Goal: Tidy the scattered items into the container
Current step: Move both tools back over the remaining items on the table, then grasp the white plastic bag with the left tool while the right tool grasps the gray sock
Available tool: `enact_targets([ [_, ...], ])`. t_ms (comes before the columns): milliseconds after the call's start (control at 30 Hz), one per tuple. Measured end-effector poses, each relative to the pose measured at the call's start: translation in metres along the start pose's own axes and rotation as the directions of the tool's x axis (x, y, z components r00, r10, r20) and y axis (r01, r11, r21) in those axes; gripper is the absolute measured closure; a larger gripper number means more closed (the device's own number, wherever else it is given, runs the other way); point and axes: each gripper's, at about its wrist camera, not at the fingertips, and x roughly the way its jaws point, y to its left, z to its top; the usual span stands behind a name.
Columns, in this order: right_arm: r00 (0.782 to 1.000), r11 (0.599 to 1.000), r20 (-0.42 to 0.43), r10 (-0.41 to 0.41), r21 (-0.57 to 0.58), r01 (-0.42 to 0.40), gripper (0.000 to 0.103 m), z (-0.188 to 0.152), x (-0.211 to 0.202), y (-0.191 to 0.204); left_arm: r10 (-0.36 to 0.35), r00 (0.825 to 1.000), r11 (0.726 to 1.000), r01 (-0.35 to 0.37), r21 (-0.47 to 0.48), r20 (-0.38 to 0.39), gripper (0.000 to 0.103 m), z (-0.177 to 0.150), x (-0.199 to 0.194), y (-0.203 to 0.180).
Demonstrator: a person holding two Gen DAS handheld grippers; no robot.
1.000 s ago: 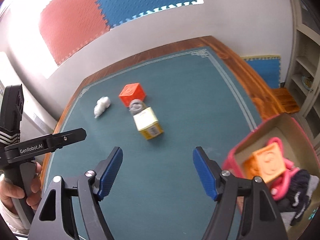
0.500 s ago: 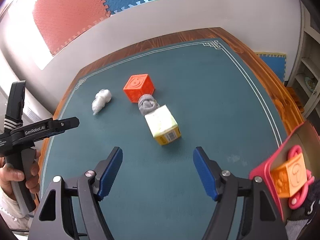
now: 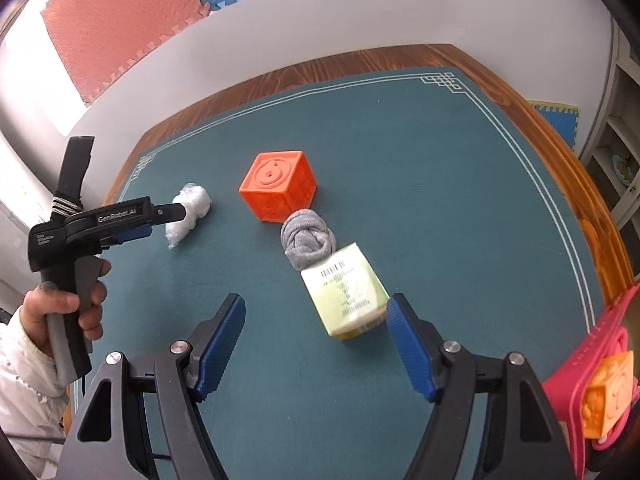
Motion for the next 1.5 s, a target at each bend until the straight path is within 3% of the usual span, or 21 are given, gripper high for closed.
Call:
enact_targets([
  [300,1.0,1.0,-0.015,-0.015,-0.017,0.015,0.027,0.015,0.027,0.011,0.007,1.0,1.0,-0.008,0.026,0.003,0.021,0.011,0.027,0.005],
  [333,1.0,1.0,-0.013,-0.018,-0.024,0.017,0.027,0.016,0.029,0.013,0.013,1.0,0.999,-0.013,0.034,0.007,0.026,0.011,0.026,0.004],
  [400,1.0,0.999,-0.003,-0.019,-0.039,0.019,0.027,0.018,0.031,0.017,0.023,1.0,0.999,-0.024,0.048,0.016,0.06,0.01,0.024,0.002],
  [433,1.0,0.999,0.002,-0.018,-0.046,0.018,0.029,0.019,0.032,0.019,0.01,1.0,0.999,-0.011,0.045,0.012,0.065,0.009,0.023,0.003],
  [500,1.0,0.998,0.006,-0.019,-0.057,0.019,0.037,0.023,0.035,0.02,-0.021,1.0,0.999,0.02,0.025,0.008,0.064,0.008,0.019,0.006],
  [900,0.999,0.992,-0.03,-0.04,-0.124,0.036,0.038,0.046,0.067,0.019,-0.07,0.997,0.997,0.07,-0.009,0.04,0.065,-0.012,-0.021,0.009],
  [967,0.998,0.992,-0.059,-0.036,-0.125,0.028,0.047,0.046,0.075,0.017,-0.076,0.996,0.997,0.077,-0.017,0.038,0.064,-0.013,-0.024,0.012],
  [1000,0.997,0.992,-0.074,-0.034,-0.124,0.024,0.065,0.045,0.079,0.016,-0.076,0.996,0.997,0.076,-0.017,0.039,0.064,-0.014,-0.024,0.012],
  [1033,0.996,0.993,-0.084,-0.027,-0.121,0.017,0.069,0.045,0.081,0.016,-0.075,0.996,0.997,0.076,-0.018,0.039,0.064,-0.015,-0.025,0.012],
  [1500,0.998,0.995,0.046,0.03,-0.093,-0.026,0.071,0.029,0.011,0.019,-0.093,0.995,0.995,0.092,0.032,0.034,0.064,-0.051,-0.061,-0.031],
])
